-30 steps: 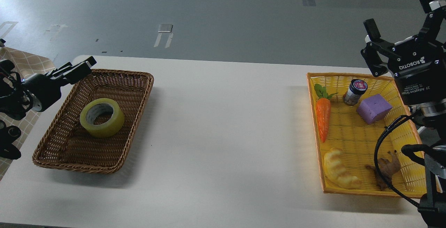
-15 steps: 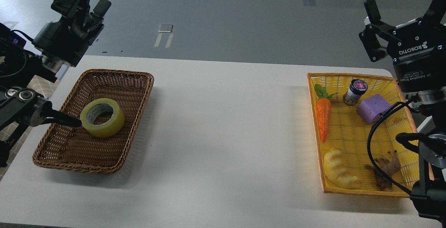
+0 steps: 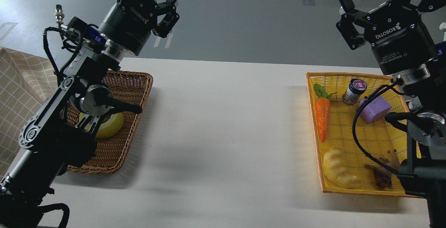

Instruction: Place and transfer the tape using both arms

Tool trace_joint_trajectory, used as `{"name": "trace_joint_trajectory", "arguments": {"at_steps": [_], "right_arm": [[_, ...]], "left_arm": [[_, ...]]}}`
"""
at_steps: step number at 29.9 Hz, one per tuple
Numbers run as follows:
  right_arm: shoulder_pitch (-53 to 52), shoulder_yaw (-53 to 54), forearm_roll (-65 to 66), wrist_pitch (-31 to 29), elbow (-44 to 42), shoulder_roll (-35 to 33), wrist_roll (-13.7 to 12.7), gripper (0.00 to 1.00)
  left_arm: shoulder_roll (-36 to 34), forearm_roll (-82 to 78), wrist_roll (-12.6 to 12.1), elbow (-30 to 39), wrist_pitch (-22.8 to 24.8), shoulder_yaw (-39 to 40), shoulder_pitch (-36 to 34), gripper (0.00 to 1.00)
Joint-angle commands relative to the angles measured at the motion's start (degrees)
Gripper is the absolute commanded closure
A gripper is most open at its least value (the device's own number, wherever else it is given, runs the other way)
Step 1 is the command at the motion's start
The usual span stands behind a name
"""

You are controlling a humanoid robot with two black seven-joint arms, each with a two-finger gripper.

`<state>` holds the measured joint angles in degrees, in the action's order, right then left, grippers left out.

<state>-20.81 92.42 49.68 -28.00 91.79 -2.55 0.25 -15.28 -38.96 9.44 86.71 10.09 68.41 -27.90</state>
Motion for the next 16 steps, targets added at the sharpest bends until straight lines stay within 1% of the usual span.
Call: {"name": "trace_joint_trajectory", "arguments": {"at_steps": [1, 4, 9, 13, 16], "right_arm": [[-1.07, -0.22, 0.06, 0.49, -0.03, 2.55, -0.16, 0.0], [-2.12, -0.31, 0.32, 1.28, 0.06, 2.55, -0.08, 0.0], [-4.76, -3.03, 0.41, 1.46, 0.06, 2.55, -0.08, 0.0], [-5.29, -3.56, 0.41, 2.42, 0.06, 2.55, -0.08, 0.0], [-5.2, -3.56, 0.68, 3.3, 0.06, 2.55, 0.01, 0.0]], "left_arm": [[4.46, 0.02, -0.13, -0.14, -0.15, -0.03, 0.48, 0.01], [6.22, -0.06, 0.4, -0.58, 0.02, -0.2, 0.83, 0.01], [6.31, 0.02, 0.75, -2.16, -0.68, -0.56, 1.1, 0.01], [6.75, -0.06, 0.84, -2.16, -0.86, -0.12, 4.78, 0.01], [8.07, -0.06, 1.45, -2.16, -0.77, 0.15, 5.49, 0.01]]}}
